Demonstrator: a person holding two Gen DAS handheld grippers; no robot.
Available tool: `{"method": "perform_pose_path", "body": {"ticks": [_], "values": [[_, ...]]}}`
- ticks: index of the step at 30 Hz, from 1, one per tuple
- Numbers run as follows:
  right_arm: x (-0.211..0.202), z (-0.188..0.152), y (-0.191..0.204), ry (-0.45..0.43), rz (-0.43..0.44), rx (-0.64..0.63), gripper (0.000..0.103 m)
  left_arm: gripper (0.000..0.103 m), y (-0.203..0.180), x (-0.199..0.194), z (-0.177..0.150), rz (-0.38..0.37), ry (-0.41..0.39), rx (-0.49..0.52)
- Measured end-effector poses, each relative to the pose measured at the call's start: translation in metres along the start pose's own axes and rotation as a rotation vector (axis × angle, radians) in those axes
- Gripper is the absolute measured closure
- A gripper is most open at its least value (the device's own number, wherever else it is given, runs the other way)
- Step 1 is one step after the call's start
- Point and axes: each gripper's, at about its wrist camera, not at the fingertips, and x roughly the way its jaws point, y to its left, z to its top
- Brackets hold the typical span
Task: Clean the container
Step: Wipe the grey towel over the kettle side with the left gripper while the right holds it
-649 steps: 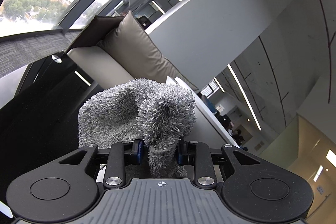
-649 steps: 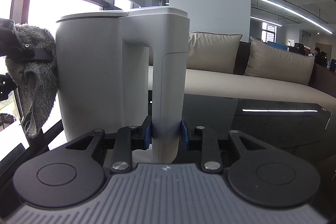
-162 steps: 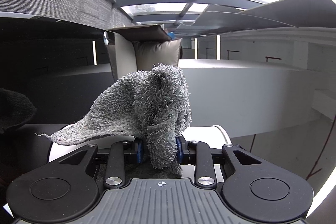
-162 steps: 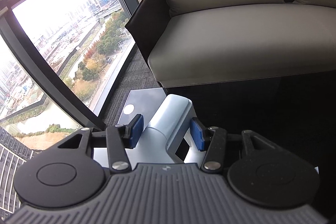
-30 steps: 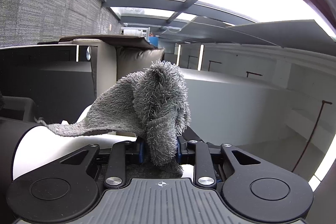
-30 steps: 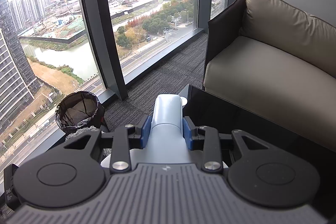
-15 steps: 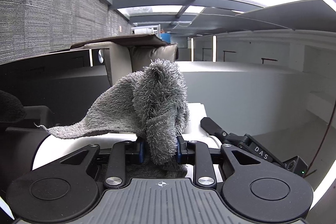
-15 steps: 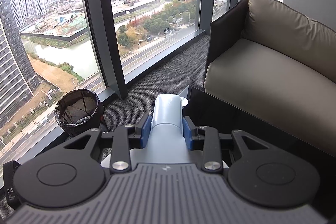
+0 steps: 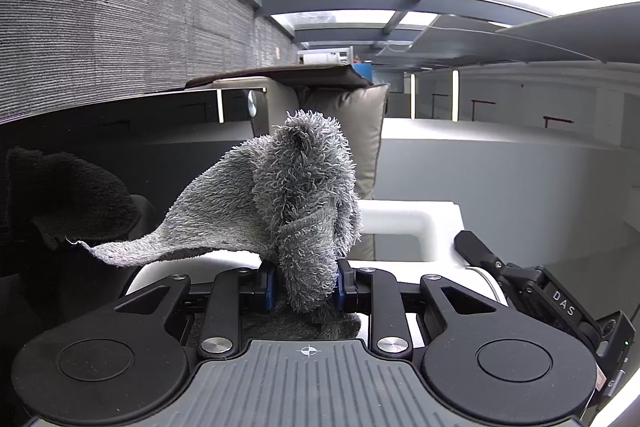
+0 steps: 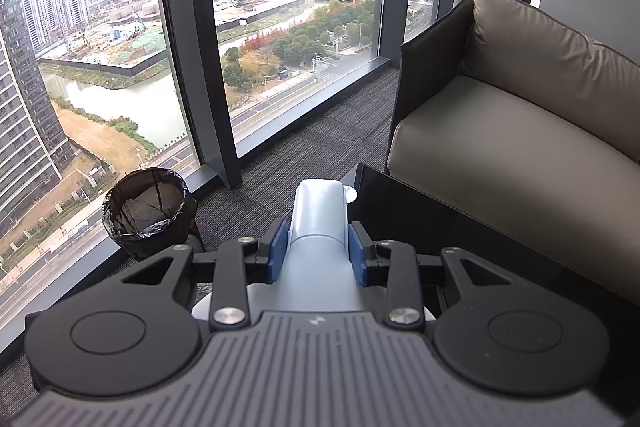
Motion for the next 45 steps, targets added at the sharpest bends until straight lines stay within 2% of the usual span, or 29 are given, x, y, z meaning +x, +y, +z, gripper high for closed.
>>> {"method": "perform_pose_path", "body": {"ticks": [3,9,21,32,45], "values": [[0.0,0.0,0.001,0.0,-0.002,-0.007,0.068,0.08,0.003,-0.003,0.002,0.018,0.002,-0.012],[0.0,-0.001,0.004,-0.001,0.0,-0.044,0.067,0.08,0.004,-0.007,0.008,0.003,0.012,-0.024],[-0.003,-0.002,0.025,-0.001,0.114,-0.187,0.068,0.08,-0.004,-0.014,0.018,-0.083,0.033,-0.001],[-0.005,-0.002,0.03,-0.002,0.135,-0.214,0.068,0.08,-0.02,-0.014,0.023,-0.177,0.088,0.044],[-0.009,-0.006,0.035,-0.01,0.153,-0.244,0.068,0.079,-0.024,-0.006,0.019,-0.188,0.087,0.049]]}}
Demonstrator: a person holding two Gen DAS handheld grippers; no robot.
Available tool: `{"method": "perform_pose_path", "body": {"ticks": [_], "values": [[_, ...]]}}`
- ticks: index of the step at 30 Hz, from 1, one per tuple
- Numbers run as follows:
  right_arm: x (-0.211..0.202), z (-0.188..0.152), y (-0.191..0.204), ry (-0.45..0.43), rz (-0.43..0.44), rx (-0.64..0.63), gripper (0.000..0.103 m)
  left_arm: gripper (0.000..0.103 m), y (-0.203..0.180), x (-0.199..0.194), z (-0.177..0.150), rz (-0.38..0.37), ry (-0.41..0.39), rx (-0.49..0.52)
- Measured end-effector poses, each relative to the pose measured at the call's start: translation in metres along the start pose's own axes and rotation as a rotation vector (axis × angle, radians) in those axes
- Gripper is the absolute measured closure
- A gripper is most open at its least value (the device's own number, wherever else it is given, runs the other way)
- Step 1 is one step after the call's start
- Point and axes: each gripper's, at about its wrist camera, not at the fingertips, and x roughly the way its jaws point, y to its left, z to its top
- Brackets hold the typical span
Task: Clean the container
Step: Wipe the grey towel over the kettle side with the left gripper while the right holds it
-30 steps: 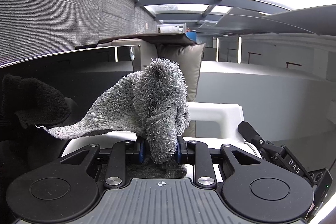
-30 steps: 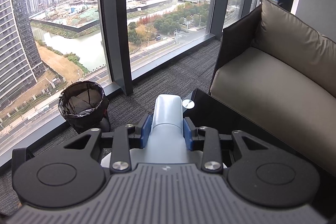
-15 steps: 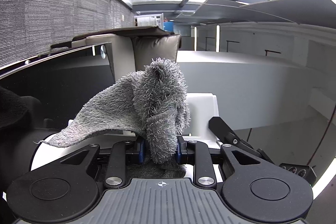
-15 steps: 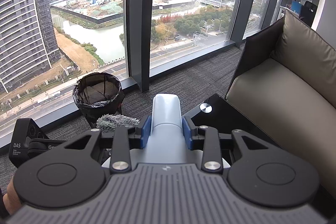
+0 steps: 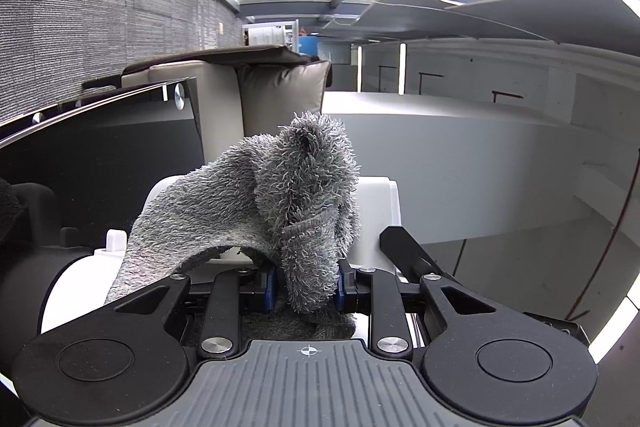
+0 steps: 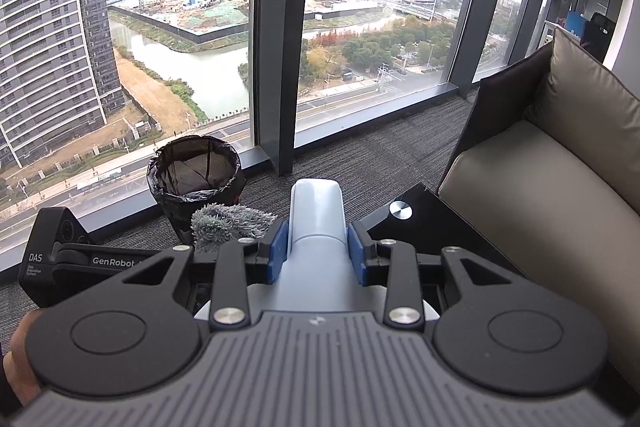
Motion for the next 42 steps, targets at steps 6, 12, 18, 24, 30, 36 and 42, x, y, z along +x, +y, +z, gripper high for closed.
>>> {"method": "perform_pose_path", "body": {"ticks": [6,12,18,24,30,36,42], "values": [[0.0,0.0,0.001,0.0,0.008,-0.011,0.068,0.079,-0.004,-0.001,0.001,0.006,-0.002,0.019],[0.0,0.0,0.003,-0.003,0.016,-0.021,0.068,0.079,-0.009,-0.005,0.002,-0.005,0.005,0.036],[0.0,-0.001,0.004,-0.002,0.014,-0.026,0.068,0.079,0.005,-0.004,0.003,0.061,0.006,-0.013],[-0.001,-0.001,0.004,0.0,0.01,-0.027,0.068,0.079,0.02,-0.004,0.007,0.141,0.011,-0.054],[-0.001,-0.001,0.005,0.002,0.006,-0.029,0.068,0.079,0.037,-0.006,0.011,0.241,0.002,-0.103],[-0.001,-0.001,0.005,0.001,0.008,-0.029,0.068,0.079,0.045,-0.009,0.017,0.276,-0.001,-0.131],[-0.001,-0.002,0.005,-0.005,0.008,-0.026,0.068,0.079,0.043,-0.009,0.02,0.275,-0.002,-0.127]]}}
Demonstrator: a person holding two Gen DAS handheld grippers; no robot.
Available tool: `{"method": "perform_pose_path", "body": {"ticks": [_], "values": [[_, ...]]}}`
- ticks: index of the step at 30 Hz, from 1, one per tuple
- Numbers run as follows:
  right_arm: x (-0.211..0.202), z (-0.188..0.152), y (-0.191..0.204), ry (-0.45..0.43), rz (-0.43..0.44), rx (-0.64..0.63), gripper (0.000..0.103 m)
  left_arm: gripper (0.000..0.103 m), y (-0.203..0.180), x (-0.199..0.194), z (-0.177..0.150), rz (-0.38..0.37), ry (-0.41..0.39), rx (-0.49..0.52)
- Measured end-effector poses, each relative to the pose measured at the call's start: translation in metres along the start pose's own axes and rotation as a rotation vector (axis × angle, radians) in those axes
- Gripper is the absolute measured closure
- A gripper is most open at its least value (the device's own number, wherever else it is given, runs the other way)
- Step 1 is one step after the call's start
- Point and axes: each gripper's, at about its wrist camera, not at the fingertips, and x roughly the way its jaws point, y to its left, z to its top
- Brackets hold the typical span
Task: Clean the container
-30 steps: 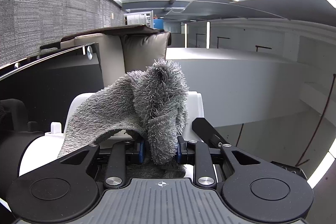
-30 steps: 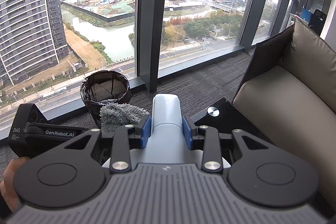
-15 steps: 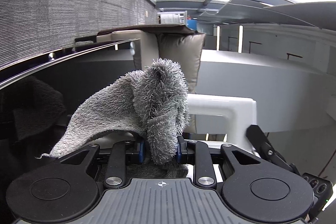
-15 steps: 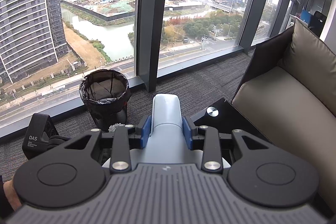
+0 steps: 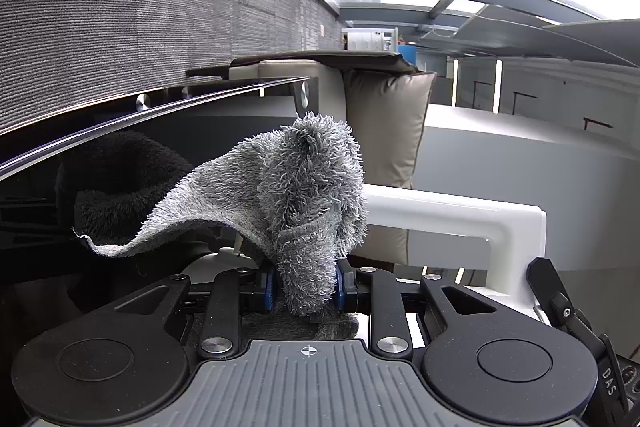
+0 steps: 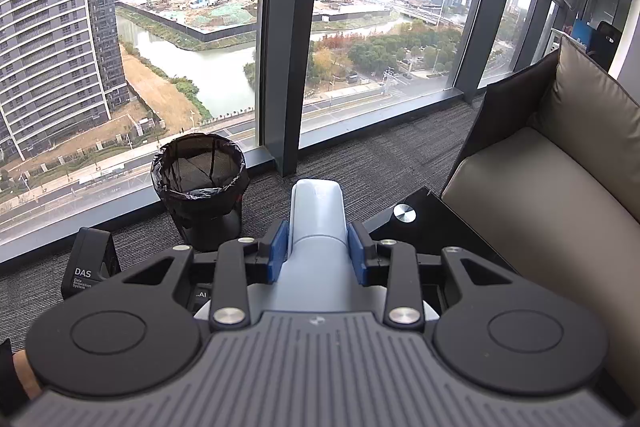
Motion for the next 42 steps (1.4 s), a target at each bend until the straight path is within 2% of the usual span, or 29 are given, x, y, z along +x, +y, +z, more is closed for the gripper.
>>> {"method": "perform_pose_path", "body": {"ticks": [11,16,20,23,26,28,30,33,42], "values": [[0.001,0.0,0.002,-0.012,-0.007,0.003,0.068,0.079,-0.035,-0.015,-0.011,-0.134,-0.011,0.121],[0.0,-0.001,0.005,-0.016,-0.027,0.003,0.067,0.08,-0.046,-0.022,-0.02,-0.167,-0.028,0.166],[-0.007,-0.004,0.006,-0.035,-0.057,0.025,0.068,0.08,-0.058,-0.03,-0.03,-0.163,-0.052,0.231],[-0.019,-0.009,0.003,-0.068,-0.073,0.047,0.059,0.08,-0.066,-0.037,-0.036,-0.19,-0.06,0.261],[-0.038,-0.016,-0.006,-0.124,-0.144,0.107,0.05,0.08,-0.074,-0.045,-0.043,-0.216,-0.07,0.291],[-0.056,-0.026,-0.016,-0.17,-0.217,0.175,0.048,0.08,-0.082,-0.051,-0.047,-0.225,-0.08,0.325],[-0.071,-0.039,-0.024,-0.191,-0.243,0.213,0.047,0.08,-0.091,-0.057,-0.052,-0.241,-0.08,0.357],[-0.088,-0.065,-0.029,-0.211,-0.288,0.26,0.041,0.08,-0.109,-0.065,-0.063,-0.22,-0.115,0.433],[-0.115,-0.136,-0.032,-0.28,-0.332,0.403,0.041,0.08,-0.145,-0.08,-0.09,-0.207,-0.139,0.576]]}}
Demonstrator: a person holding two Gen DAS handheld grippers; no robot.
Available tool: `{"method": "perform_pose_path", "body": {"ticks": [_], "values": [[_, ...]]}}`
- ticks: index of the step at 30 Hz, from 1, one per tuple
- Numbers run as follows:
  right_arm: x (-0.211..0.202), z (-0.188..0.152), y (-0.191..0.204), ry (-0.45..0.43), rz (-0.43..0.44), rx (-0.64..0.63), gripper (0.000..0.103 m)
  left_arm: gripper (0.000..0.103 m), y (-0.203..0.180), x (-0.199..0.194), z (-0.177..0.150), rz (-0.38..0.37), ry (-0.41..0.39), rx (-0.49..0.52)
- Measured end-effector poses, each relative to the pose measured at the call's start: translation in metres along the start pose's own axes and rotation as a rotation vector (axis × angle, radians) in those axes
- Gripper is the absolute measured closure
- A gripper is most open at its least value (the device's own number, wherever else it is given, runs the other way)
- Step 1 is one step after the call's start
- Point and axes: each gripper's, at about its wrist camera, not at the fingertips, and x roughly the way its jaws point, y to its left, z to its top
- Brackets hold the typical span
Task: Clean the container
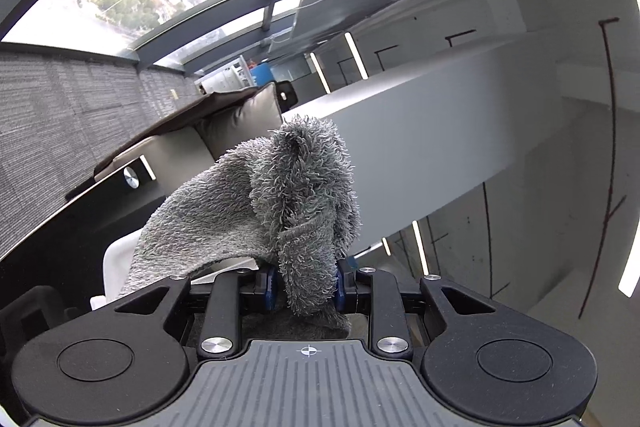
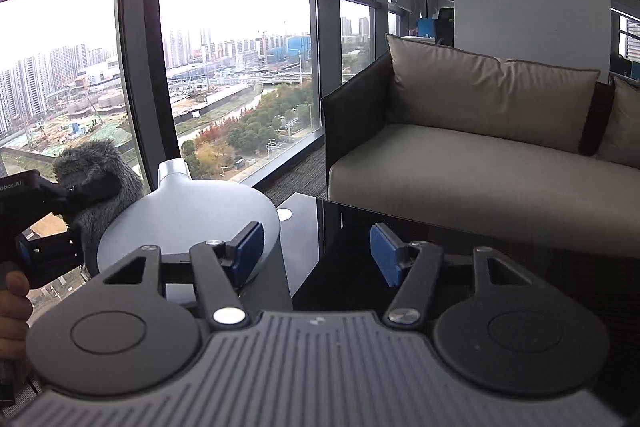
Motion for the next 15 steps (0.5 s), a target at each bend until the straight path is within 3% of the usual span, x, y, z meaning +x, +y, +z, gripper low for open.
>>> {"method": "perform_pose_path", "body": {"ticks": [5,15], "values": [[-0.015,-0.017,-0.006,-0.041,0.003,0.049,0.041,0.079,-0.039,0.005,-0.009,-0.021,0.014,0.124],[-0.043,-0.051,-0.024,-0.1,-0.017,0.173,0.039,0.079,-0.093,0.044,-0.049,0.13,0.062,0.435]]}}
